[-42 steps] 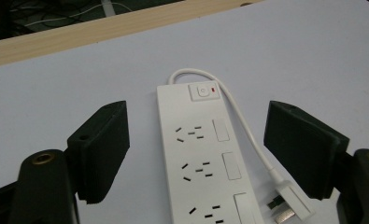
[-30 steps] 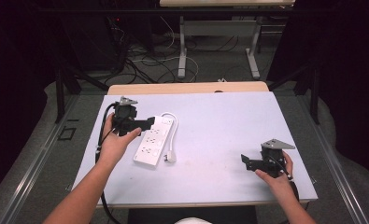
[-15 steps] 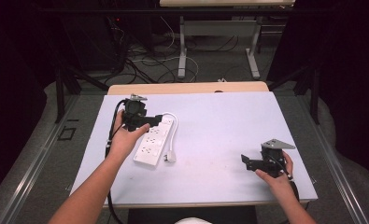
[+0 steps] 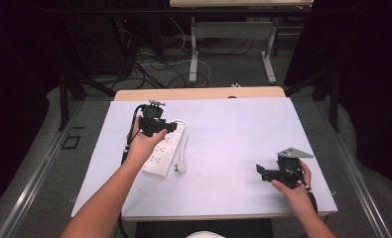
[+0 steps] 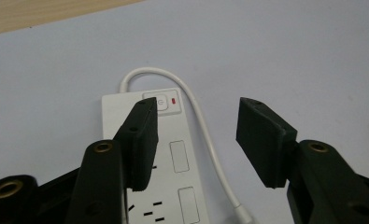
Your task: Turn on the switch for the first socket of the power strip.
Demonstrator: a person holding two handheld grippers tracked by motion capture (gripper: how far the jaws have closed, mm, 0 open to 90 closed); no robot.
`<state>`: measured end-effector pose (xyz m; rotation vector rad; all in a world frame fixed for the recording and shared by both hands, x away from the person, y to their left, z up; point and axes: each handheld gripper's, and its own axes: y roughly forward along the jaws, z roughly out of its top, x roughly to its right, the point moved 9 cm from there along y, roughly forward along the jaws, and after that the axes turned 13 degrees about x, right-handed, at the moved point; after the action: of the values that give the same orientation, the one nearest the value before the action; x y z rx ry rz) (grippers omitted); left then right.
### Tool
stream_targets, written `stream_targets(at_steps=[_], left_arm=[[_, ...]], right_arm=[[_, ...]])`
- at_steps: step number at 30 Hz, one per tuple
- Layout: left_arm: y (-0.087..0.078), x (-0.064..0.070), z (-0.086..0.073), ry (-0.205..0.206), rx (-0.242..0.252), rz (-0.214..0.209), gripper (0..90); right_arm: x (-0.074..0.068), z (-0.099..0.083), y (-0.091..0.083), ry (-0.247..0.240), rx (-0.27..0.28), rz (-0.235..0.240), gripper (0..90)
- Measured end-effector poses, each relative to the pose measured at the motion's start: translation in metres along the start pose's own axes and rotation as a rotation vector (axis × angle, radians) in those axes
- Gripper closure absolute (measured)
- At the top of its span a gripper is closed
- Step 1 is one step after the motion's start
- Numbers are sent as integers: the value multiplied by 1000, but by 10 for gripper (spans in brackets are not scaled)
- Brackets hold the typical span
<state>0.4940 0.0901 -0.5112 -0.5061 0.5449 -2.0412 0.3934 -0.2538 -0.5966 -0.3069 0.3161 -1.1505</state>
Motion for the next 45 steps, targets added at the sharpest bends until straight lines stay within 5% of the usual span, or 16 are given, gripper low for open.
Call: stream_targets(at_steps=[8,18,30,45], left_arm=[[12,2,-5,-52,-39,8,626],[25,4,-15,-47,-115,9,738],[40,4,-24,-57,-161,76,868],[55,-5,-39,-77,-211,114,900]], right_arm=[[2,-1,1,-9,1,1,68],[2,-2,2,-3,-3,4,68],[4,-2,2,9,-5,3,69],[6,-3,2,20,-9,4,69]])
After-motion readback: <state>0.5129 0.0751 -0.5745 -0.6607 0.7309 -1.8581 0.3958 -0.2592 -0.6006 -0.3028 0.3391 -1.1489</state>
